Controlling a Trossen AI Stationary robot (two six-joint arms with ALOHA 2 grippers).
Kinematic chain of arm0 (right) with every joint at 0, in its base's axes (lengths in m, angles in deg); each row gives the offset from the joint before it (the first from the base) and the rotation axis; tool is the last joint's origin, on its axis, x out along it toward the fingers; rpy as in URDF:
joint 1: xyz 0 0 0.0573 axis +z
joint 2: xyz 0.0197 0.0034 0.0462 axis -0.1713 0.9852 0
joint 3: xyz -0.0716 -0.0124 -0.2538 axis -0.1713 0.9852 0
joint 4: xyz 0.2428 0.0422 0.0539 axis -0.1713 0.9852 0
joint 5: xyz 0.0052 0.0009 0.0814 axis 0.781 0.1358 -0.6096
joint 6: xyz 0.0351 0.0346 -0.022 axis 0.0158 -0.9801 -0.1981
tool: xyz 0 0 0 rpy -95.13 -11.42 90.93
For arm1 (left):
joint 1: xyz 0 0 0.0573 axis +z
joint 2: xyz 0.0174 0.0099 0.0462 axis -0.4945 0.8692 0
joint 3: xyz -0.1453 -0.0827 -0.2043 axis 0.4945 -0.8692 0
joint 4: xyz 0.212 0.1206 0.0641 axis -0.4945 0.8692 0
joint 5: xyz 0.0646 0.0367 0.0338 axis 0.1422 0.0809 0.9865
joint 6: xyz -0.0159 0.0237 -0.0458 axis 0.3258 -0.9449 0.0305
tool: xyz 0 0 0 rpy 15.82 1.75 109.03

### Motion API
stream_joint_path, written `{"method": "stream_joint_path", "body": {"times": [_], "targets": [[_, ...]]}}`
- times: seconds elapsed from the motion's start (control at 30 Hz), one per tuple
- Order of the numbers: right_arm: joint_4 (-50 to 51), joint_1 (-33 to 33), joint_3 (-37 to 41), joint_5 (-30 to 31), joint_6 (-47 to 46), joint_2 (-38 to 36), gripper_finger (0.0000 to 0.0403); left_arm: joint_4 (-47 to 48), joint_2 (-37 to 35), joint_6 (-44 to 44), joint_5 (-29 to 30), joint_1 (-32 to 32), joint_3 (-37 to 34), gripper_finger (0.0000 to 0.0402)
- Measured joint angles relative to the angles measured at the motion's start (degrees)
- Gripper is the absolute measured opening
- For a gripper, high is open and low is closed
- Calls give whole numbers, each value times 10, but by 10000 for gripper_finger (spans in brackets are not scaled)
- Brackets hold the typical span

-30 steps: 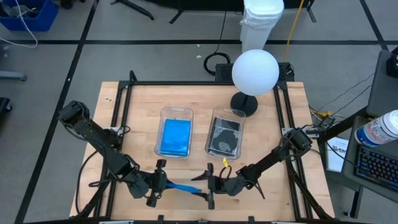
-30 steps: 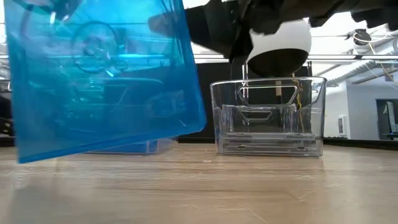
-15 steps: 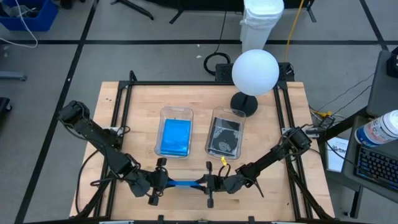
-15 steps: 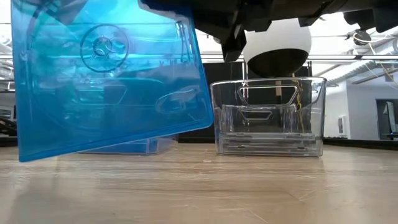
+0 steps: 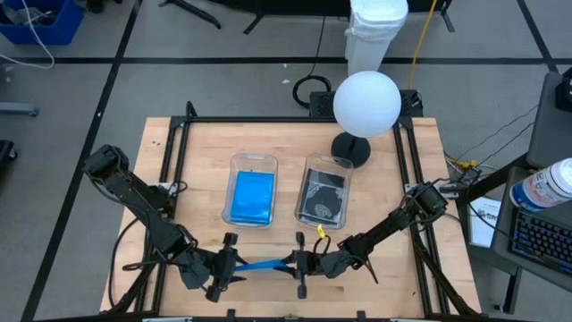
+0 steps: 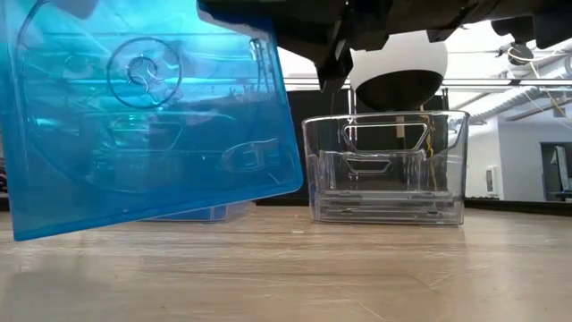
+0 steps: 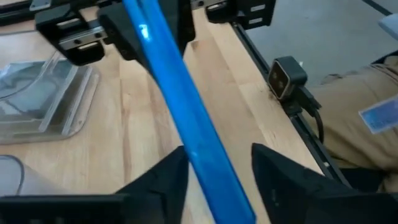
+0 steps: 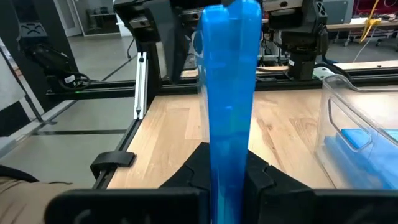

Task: Pick & place jewel cases by type
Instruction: Put the blue CD case into the left transparent bin

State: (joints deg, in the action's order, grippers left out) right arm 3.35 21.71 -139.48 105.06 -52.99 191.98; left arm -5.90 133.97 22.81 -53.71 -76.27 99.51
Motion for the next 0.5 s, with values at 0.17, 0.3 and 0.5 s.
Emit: {"method": "stream_joint_path", "body": {"times": [0.17, 0.3, 0.5], "targets": [[1, 0, 0, -1, -9, 0, 40, 0, 0, -7, 0, -19, 0, 227], [6, 0, 0, -3, -7, 0, 31, 1, 0, -16, 1, -33, 0, 252], [6, 0, 0, -13, -1, 0, 22, 28, -15, -2, 3, -57, 0, 268]]}}
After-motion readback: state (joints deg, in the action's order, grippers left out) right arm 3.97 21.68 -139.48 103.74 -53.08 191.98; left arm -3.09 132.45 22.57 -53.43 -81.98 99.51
